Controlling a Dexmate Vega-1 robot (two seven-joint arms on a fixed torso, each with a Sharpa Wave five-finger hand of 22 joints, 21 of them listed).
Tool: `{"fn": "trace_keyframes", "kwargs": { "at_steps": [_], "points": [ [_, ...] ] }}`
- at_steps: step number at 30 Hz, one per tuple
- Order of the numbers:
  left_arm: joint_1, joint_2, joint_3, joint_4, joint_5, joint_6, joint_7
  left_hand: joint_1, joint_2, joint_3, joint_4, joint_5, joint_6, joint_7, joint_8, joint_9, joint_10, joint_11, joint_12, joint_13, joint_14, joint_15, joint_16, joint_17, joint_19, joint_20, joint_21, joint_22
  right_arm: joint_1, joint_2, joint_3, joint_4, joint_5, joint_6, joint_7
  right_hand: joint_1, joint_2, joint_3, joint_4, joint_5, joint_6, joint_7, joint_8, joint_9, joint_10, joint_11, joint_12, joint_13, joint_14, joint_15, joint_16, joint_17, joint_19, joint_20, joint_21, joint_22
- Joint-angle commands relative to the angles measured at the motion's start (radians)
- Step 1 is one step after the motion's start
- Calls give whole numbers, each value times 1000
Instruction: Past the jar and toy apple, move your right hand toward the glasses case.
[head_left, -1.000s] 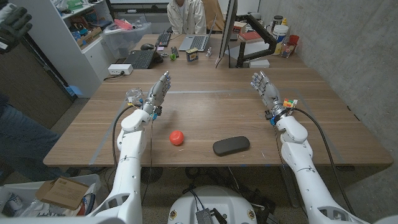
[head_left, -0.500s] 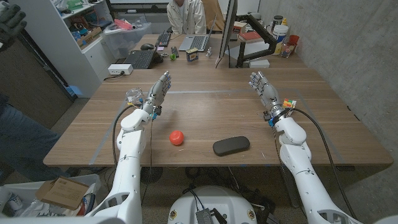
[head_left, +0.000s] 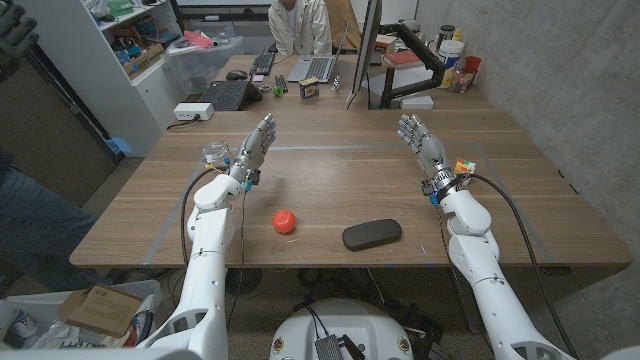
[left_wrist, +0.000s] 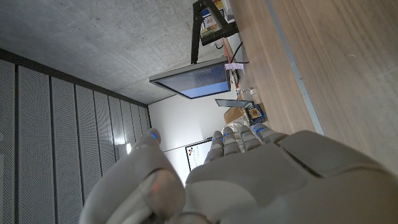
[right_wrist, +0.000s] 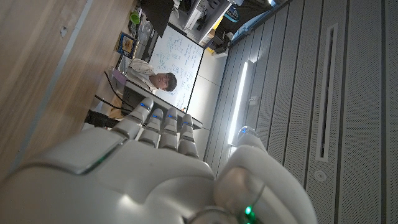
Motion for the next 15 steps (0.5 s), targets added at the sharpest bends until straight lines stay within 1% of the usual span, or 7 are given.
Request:
{"fn": "trace_keyframes", "kwargs": {
  "at_steps": [1, 4, 8, 11, 12, 13, 15],
  "points": [
    [7, 3, 5, -13, 8, 10, 0, 8, 7, -2, -5, -4, 12, 1, 4, 3, -5, 0, 5, 2, -10, 5, 4, 5, -8, 10, 5, 3, -9, 1, -3, 4, 10, 42, 2, 10, -4, 0, -9, 7, 3, -17, -4, 4, 7, -16, 8, 1, 28, 8, 9, 3, 12, 20, 4, 4],
    [8, 3, 7, -15, 10, 11, 1, 8, 7, -3, -5, -5, 14, 1, 5, 3, -7, 0, 4, 2, -10, 6, 4, 5, -10, 12, 5, 3, -12, 3, -3, -1, 14, 48, 3, 12, -5, 0, -11, 8, 5, -24, -4, 4, 12, -25, 9, 1, 42, 17, 11, 3, 20, 32, 6, 4],
    [9, 4, 7, -17, 9, 9, 1, 8, 8, -3, -5, -6, 20, 2, 7, 3, -7, 0, 5, 2, -10, 6, 4, 5, -11, 13, 5, 3, -16, 2, -4, -6, 15, 61, 4, 13, -5, 0, -13, 9, 9, -32, -3, 4, 13, -30, 8, 1, 49, 25, 11, 2, 23, 38, 6, 4],
    [9, 3, 6, -19, 8, 8, 2, 8, 9, -4, -5, -7, 27, 4, 9, 3, -6, 1, 5, 2, -10, 7, 4, 5, -11, 13, 6, 4, -20, 3, -5, -11, 11, 68, 0, 14, -5, -1, -15, 10, 17, -42, -1, 5, 20, -47, 10, 1, 57, 28, 11, 2, 25, 41, 6, 4],
    [10, 3, 6, -20, 8, 8, 2, 9, 9, -4, -5, -7, 27, 4, 9, 3, -7, 0, 5, 2, -11, 6, 4, 5, -11, 13, 6, 4, -23, 1, -6, -14, 12, 69, 4, 14, -5, -1, -15, 10, 18, -45, 0, 5, 21, -48, 10, 1, 62, 32, 12, 2, 26, 42, 6, 4],
    [10, 4, 6, -20, 8, 7, 2, 9, 9, -4, -5, -7, 27, 5, 9, 3, -6, -1, 5, 2, -11, 4, 4, 5, -11, 13, 6, 4, -26, 2, -6, -18, 11, 68, 0, 14, -5, -1, -16, 10, 22, -50, 0, 5, 25, -64, 10, 1, 71, 41, 12, 2, 28, 47, 6, 4],
    [10, 3, 6, -21, 7, 6, 3, 9, 9, -4, -5, -8, 28, 5, 9, 3, -7, 0, 5, 2, -12, 4, 4, 5, -13, 15, 6, 4, -29, 2, -6, -19, 11, 72, 0, 15, -4, -1, -17, 11, 29, -56, 2, 5, 26, -70, 10, 1, 76, 44, 13, 2, 30, 50, 6, 5]
  ]
}}
